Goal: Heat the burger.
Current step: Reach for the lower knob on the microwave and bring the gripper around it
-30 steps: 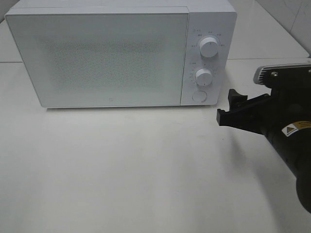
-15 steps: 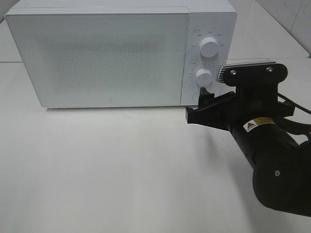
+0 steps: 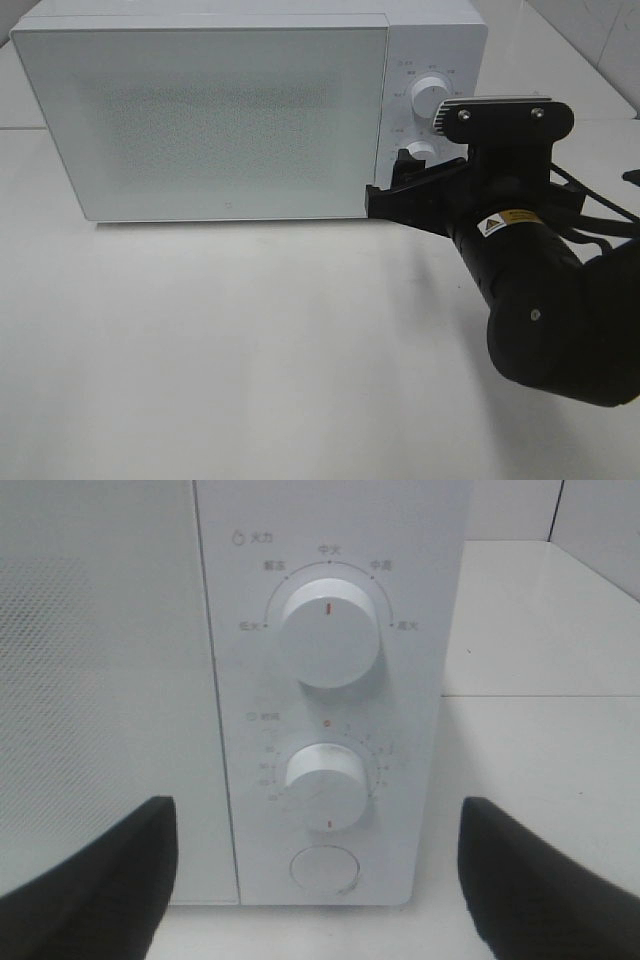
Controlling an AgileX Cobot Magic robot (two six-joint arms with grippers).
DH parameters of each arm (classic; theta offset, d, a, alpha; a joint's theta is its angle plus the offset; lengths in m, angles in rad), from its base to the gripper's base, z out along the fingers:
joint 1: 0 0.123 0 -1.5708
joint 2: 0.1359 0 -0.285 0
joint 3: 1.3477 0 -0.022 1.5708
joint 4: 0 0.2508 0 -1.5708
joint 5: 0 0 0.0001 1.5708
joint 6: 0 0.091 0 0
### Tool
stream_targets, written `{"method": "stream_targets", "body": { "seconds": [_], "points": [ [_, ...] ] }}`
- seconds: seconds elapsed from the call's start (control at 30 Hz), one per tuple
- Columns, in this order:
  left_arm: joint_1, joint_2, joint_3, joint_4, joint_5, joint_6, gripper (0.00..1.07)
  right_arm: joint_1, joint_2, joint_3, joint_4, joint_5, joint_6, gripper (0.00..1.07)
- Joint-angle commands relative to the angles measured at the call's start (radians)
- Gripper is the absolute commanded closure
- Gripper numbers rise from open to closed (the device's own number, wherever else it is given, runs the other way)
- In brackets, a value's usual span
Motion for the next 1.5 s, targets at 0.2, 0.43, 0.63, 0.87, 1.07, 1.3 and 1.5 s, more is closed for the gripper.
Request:
{"method": "stream_targets", "body": {
  "seconds": [0.2, 0.43, 0.63, 0.87, 1.07, 1.3, 1.5],
  "points": [
    [0.001, -0.024, 0.004, -0.007, -0.014, -0.007, 0.06, -0.059, 0.086, -0.061, -0.066, -0.081, 0.014, 0.32],
    [0.001, -0.024, 0.004, -0.007, -0.014, -0.007, 0.06, -0.099, 0.158, -0.121, -0.096, -0.076, 0.027, 0.32],
    [0.001, -0.024, 0.004, -0.007, -0.014, -0.007, 0.06, -0.141, 0.202, -0.177, -0.156, -0.051, 0.030, 0.32],
    [0.001, -0.024, 0.004, -0.007, -0.014, -0.007, 0.06, -0.167, 0.248, -0.221, -0.184, -0.029, 0.035, 0.32],
    [0.001, -0.024, 0.004, -0.007, -0.014, -0.007, 0.06, -0.198, 0.288, -0.265, -0.190, -0.019, 0.056, 0.32],
    [0.001, -0.024, 0.004, -0.007, -0.014, -0.007, 0.06, -0.198, 0.328, -0.292, -0.190, -0.006, 0.056, 0.32],
    [0.001, -0.024, 0.004, -0.006, -0.014, -0.007, 0.06, -0.198, 0.332, -0.292, -0.180, -0.012, 0.057, 0.32]
  ]
}}
